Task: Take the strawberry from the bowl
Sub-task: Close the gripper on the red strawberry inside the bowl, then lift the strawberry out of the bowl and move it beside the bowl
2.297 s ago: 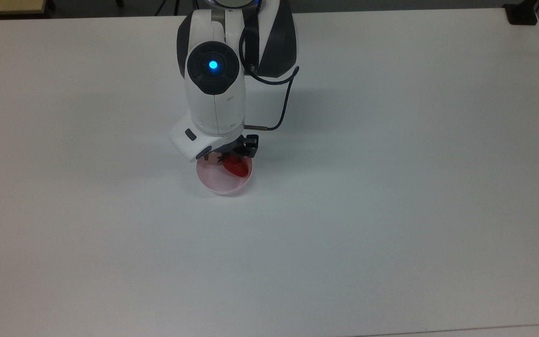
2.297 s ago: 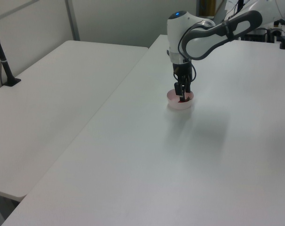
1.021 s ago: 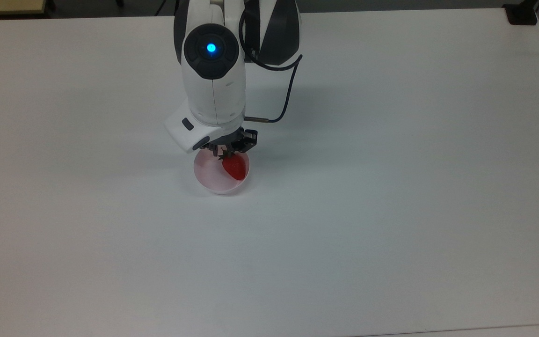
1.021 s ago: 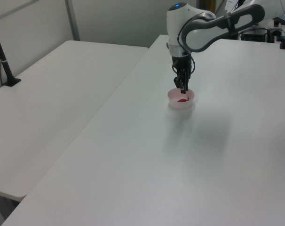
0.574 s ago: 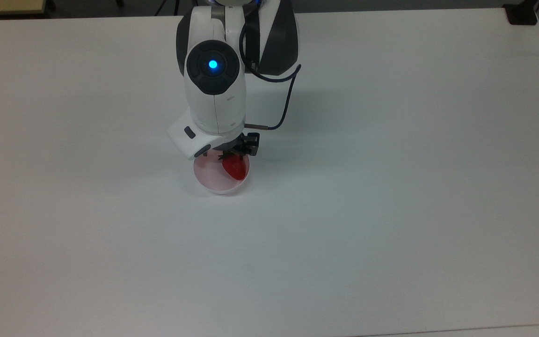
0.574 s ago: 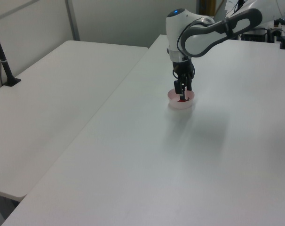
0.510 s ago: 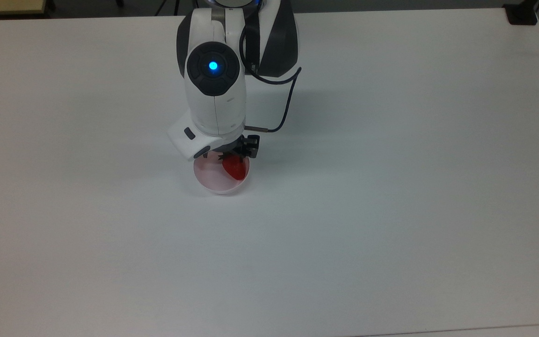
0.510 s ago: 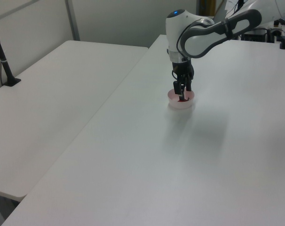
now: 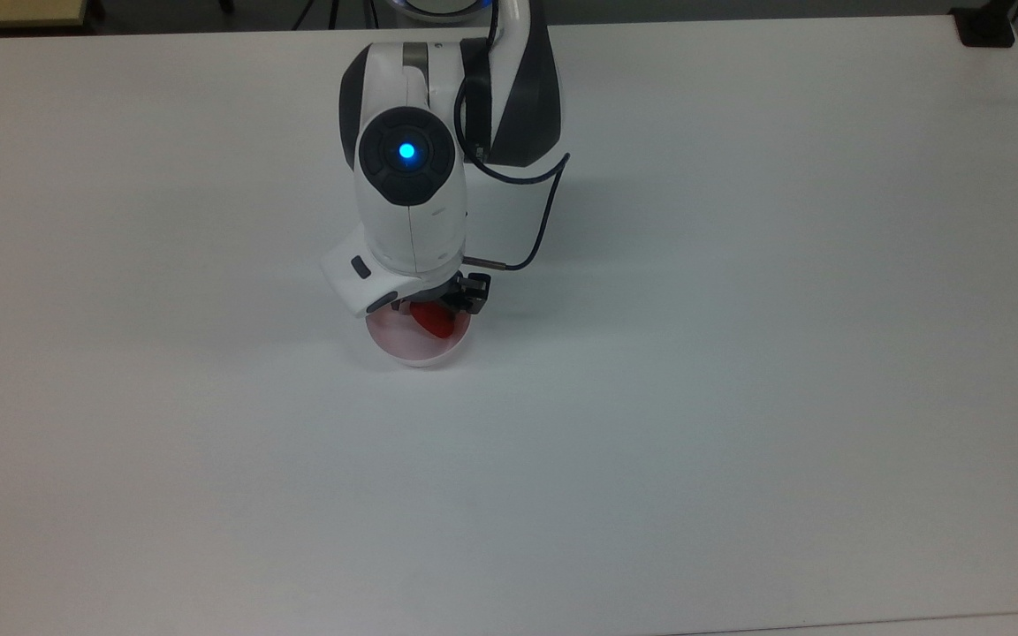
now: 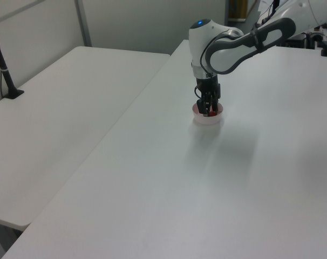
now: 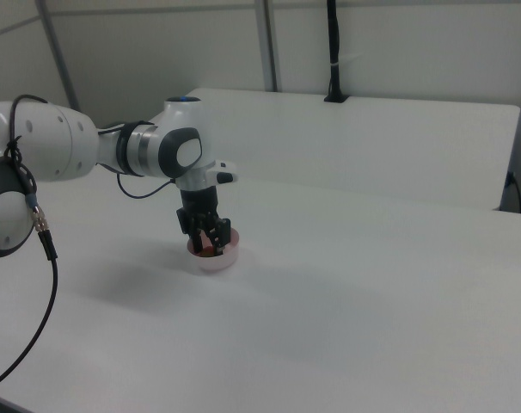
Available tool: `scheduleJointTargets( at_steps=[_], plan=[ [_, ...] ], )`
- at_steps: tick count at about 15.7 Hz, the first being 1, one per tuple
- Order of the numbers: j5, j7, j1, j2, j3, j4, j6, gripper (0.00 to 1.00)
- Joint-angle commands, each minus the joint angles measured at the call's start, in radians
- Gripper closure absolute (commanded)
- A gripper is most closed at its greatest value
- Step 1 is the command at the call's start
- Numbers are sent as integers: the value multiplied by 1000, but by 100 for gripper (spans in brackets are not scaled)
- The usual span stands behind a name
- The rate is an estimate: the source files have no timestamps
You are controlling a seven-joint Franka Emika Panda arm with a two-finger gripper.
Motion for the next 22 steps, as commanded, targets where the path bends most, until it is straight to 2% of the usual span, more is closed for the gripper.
scheduleJointTargets(
  at_steps=[1,6,12,15,20,22],
  plan=[
    [15,17,6,-2,-4,-26,23,33],
    [15,15,2,-24,-4,-17,8,59],
    [29,3,-7,-99,-4,19,-106,59],
    [21,-74,-35,-116,-12,17,-138,59],
    [-29,-168,-156,-94,-17,-1,-140,57],
    [-71,-175,-175,-74,-17,-17,-117,57]
  ],
)
